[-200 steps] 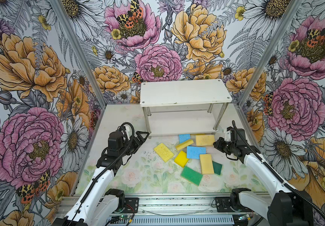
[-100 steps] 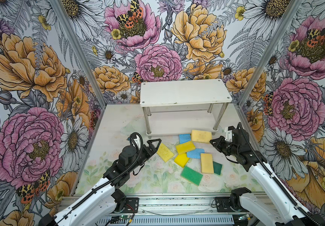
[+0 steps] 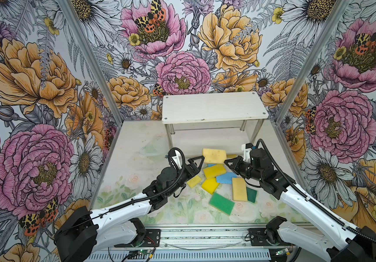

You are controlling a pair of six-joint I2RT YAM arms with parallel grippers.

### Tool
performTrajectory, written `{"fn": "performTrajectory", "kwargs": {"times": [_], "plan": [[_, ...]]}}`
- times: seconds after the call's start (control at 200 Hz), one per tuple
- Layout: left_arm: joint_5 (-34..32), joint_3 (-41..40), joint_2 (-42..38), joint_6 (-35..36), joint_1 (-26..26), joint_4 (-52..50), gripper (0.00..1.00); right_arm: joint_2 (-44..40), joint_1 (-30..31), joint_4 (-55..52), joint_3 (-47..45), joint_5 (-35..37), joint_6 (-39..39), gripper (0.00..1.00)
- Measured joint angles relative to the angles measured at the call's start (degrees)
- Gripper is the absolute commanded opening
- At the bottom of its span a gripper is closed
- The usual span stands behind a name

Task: Arrange cleaning sponges on a shelf
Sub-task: Pick up the cleaning sponge at the middle-right of the table.

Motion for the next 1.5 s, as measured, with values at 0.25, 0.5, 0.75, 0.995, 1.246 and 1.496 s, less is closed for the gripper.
{"fn": "performTrajectory", "kwargs": {"times": [0.25,0.5,0.75,0.995,1.246,1.496], "plan": [[-0.1,1.0,2.1,0.2,0.0,0.3,0.73,0.3,2.1,0.7,0.4,0.7,0.6,0.0],[1.0,1.8,4.2,0.2,1.3,1.4,0.63,1.1,2.8,1.1,0.5,0.6,0.8,0.0],[2.7,1.8,5.0,-0.3,3.2,2.0,0.46,3.0,4.0,1.2,1.8,0.5,0.8,0.0],[5.4,1.8,5.7,-1.1,5.3,2.9,0.19,4.5,5.3,1.6,2.6,0.4,0.7,0.0],[14.6,2.0,5.0,-1.0,13.2,-0.3,0.07,6.0,4.7,2.1,3.3,-3.2,-2.7,0.63],[38.8,11.5,4.7,6.6,31.5,-21.0,0.05,6.8,-5.1,-1.7,5.6,-17.1,-14.4,0.82]]}}
